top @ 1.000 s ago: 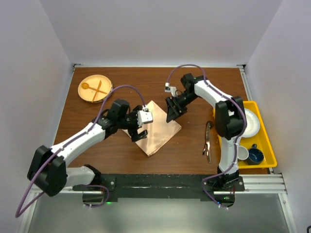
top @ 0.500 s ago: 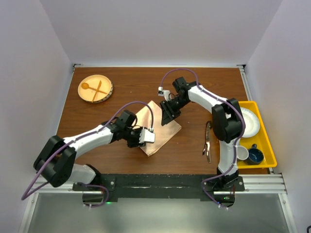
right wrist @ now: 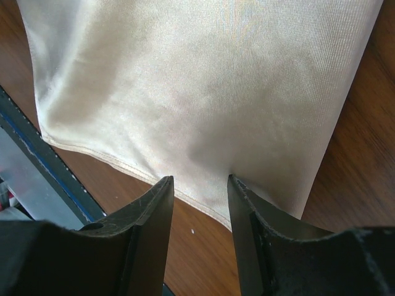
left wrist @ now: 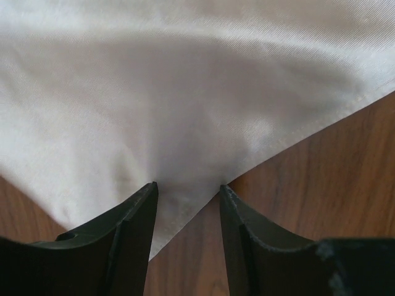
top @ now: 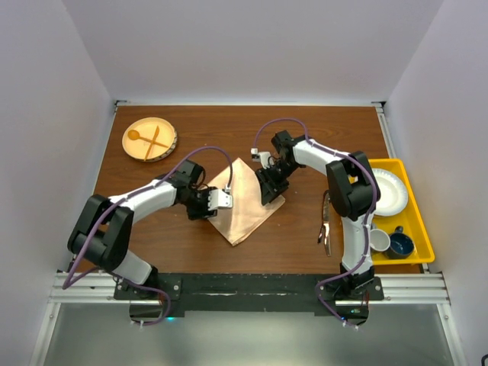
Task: Fold the napkin into a case and place the utensils inside
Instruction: Smooth out the square-folded napkin at the center of the board, then pick up the top corner of the square folded napkin from the center of the board.
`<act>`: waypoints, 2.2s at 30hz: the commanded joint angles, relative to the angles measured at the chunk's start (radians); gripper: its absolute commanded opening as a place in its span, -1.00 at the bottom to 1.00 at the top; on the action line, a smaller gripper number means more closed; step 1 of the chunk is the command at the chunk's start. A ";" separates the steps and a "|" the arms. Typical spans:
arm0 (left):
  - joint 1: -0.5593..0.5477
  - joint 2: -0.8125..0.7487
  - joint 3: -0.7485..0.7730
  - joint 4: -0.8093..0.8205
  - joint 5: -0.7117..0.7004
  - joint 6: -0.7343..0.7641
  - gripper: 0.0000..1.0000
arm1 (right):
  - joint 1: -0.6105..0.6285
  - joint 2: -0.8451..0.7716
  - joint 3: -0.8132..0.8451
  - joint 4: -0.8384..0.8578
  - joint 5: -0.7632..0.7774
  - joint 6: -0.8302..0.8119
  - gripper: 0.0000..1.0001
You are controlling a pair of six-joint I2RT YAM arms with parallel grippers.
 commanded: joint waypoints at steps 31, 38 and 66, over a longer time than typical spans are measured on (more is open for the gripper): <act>0.145 0.136 0.206 -0.045 -0.223 0.051 -0.61 | 0.018 0.026 0.011 0.003 0.151 -0.017 -0.31; 0.119 -0.054 0.218 -0.192 0.165 0.105 0.04 | 0.024 -0.021 0.049 -0.022 0.004 -0.015 -0.28; -0.335 -0.212 -0.269 0.268 0.070 0.138 -0.52 | 0.029 -0.049 0.033 0.036 -0.100 0.047 -0.21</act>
